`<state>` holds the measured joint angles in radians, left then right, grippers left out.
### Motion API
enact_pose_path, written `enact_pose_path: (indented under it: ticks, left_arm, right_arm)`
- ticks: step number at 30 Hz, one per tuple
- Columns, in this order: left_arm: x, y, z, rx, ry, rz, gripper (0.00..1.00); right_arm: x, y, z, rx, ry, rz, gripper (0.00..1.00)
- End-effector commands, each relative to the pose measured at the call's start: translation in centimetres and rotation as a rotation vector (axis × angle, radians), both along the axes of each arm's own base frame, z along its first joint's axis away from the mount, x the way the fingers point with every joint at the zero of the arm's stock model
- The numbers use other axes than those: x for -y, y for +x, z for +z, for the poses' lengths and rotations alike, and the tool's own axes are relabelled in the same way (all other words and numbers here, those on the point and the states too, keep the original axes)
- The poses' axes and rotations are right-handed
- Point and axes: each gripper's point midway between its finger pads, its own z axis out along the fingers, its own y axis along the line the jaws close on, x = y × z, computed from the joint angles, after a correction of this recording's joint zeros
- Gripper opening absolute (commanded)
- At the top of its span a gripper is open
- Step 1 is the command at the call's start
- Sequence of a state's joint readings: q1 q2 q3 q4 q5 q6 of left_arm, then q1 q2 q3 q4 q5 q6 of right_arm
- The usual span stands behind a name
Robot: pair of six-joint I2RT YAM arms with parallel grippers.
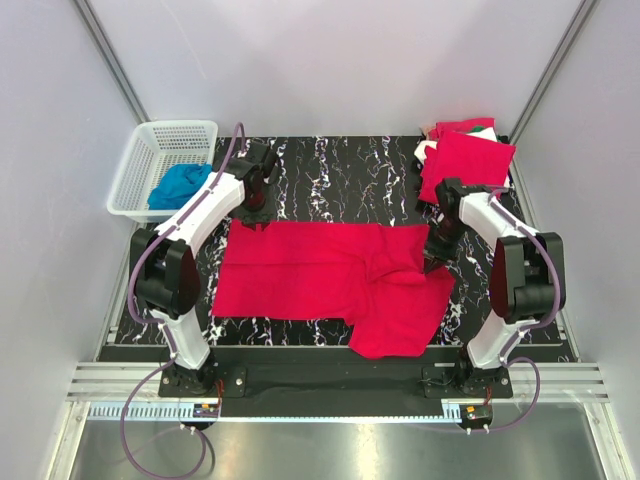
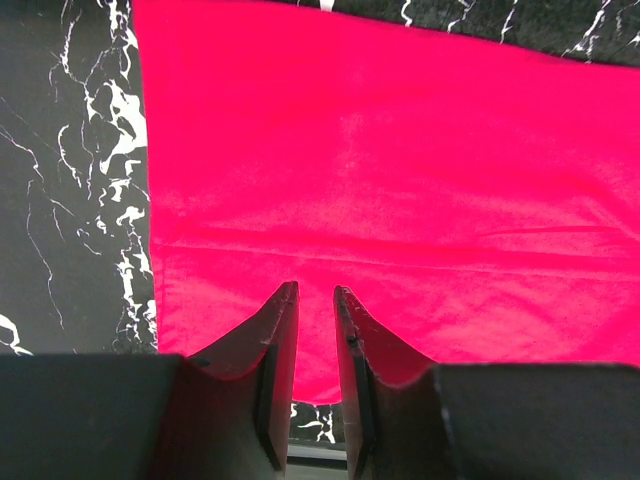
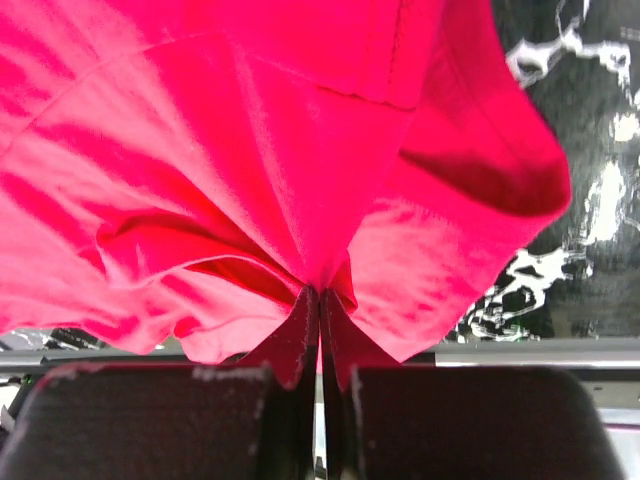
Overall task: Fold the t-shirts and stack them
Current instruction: Fold the tshirt
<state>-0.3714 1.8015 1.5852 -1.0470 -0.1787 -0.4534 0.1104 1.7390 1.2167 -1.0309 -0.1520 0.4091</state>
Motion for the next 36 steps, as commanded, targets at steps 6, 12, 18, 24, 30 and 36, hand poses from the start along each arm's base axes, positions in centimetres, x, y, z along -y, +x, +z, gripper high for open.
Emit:
enact_pose_path:
  ticks: [6,12,18,24,30,36]
  left_arm:
    - [0.5,0.9,2.1,0.068,-0.028,-0.007,0.25]
    - [0.3,0.8,2.2,0.071,-0.020,-0.006,0.25]
    - [0.3,0.8,2.0,0.067,-0.022,0.002,0.25]
    - [0.3,0.6,1.8,0.064,-0.022,0.005,0.25]
    - [-0.3,0.0,1.7,0.061,-0.003,0.000,0.25]
    - [-0.5,-0.4,1.3,0.050,0.004,0.004,0.25]
  right_arm:
    - [-1.1,-2.4,1.1,-0.046,0.041,-0.020,0.08]
    - [-1.1,-3.2,1.0,-0.087,0.024,-0.017,0.25]
    - [0.7,-3.3,2.3,-0.074,-0.086,-0.011,0.39]
    - [0.2,0.6,3.1,0.048,-0.069,0.004,0.37]
    - [-0.9,4.7,1.3,0.063,-0.033,0.036,0.36]
    - [-2.1,6.1,-1.1,0.039,0.023,0.051,0.35]
